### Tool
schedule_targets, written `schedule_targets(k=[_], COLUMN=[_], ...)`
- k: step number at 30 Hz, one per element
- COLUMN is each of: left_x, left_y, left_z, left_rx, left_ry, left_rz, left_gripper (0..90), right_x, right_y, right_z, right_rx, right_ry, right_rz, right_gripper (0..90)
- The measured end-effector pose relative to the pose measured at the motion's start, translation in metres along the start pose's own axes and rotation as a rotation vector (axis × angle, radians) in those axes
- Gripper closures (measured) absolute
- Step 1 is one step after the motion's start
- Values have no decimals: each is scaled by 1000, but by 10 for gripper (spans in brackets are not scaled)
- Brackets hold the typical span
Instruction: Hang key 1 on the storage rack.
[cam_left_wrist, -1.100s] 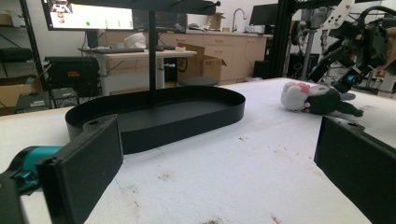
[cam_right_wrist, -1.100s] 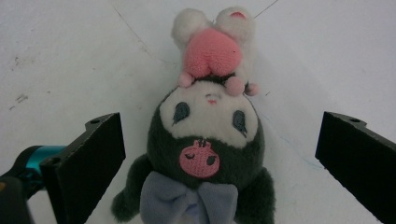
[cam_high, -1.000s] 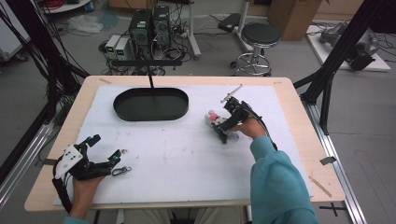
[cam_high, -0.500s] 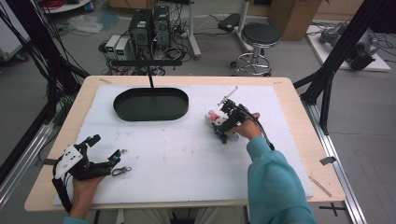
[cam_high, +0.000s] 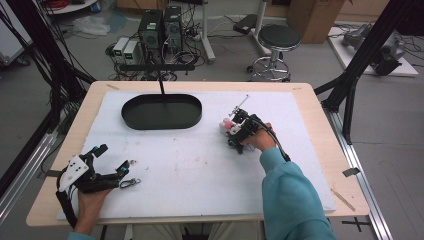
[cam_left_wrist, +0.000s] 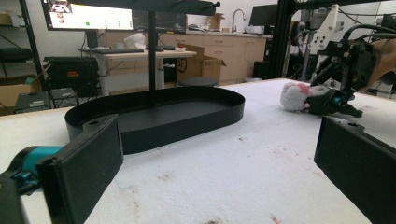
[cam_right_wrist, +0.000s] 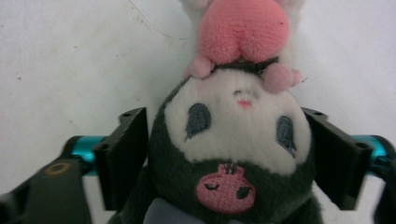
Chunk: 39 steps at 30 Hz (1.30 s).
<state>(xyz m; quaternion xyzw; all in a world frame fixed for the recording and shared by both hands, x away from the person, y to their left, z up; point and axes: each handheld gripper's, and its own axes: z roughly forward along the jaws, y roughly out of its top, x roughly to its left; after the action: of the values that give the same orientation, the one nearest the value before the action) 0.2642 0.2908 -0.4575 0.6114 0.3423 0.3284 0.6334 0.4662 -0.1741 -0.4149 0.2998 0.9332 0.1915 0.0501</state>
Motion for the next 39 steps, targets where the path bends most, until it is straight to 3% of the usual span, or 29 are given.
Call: schedule_targets(k=[9, 20, 31, 33, 39], left_x=[0, 0, 1, 2, 4], left_y=[0, 0, 2, 4, 14], left_z=[0, 0, 2, 4, 11], left_rx=[1, 3, 22, 31, 43], left_ry=[-2, -1, -3, -10, -48], left_rz=[4, 8, 4, 16, -36], left_gripper=[17, 17, 17, 17, 17], right_x=[-5, -5, 1, 2, 7], right_y=[-2, -2, -1, 0, 2], right_z=[-1, -4, -26, -35, -48], right_rx=[5, -7, -106, -174, -241], right_ry=[12, 31, 45, 80, 101], right_rz=[46, 29, -3, -17, -65], right_gripper=[383, 416, 416, 415, 415])
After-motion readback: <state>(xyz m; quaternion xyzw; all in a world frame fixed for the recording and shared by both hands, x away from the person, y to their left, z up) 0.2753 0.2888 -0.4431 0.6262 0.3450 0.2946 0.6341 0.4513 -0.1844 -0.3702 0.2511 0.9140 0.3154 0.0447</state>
